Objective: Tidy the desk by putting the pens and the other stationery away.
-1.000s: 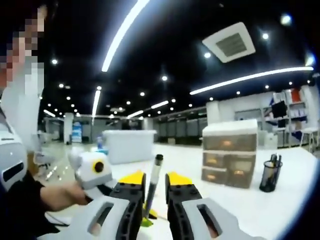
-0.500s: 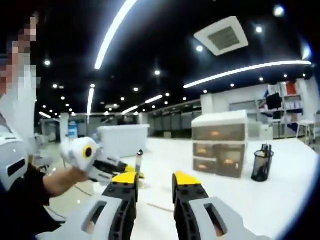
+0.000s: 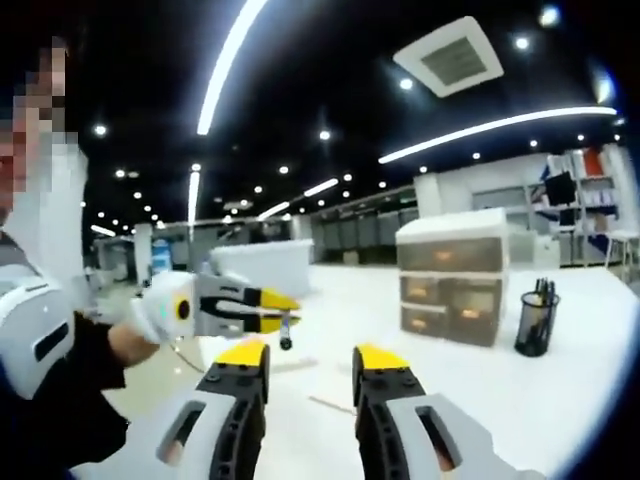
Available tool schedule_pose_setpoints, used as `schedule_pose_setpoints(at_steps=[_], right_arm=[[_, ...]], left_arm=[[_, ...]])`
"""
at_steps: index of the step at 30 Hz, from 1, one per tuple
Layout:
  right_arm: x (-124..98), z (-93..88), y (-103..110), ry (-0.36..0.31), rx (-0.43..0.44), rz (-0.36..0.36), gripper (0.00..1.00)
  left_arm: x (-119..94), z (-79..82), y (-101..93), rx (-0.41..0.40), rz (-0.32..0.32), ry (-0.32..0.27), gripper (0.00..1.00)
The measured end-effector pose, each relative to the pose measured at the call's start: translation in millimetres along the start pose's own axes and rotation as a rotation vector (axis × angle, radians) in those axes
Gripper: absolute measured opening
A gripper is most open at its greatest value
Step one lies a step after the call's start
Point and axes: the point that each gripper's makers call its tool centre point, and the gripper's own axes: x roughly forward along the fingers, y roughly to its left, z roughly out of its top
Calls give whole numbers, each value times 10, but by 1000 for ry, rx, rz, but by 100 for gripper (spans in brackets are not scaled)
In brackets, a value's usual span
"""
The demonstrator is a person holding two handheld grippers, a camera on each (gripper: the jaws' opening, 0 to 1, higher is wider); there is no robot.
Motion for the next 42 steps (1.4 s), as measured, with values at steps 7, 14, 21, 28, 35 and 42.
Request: schedule_pose_setpoints(at_steps=[7,14,21,28,35,42], right_arm=[[99,-145,102,105,20,77,33],[216,-317,151,216,9,121,33],[405,-433,206,313,-20,158,27],[542,-453,250,351,-30,185,19],[576,-496,261,376,1,190,8],[539,-492,242,368,36,189,5]], left_arm=[[20,111,-35,311,-27,-65,7],[81,166,-20,570,-18,-71,7],[102,376,-83,771,-21,-101,7],[139,514,-175,917,-22,-146,7],[160,552,-238,997,-6,-172,7],[165,587,-234,1012,11,-180,8]])
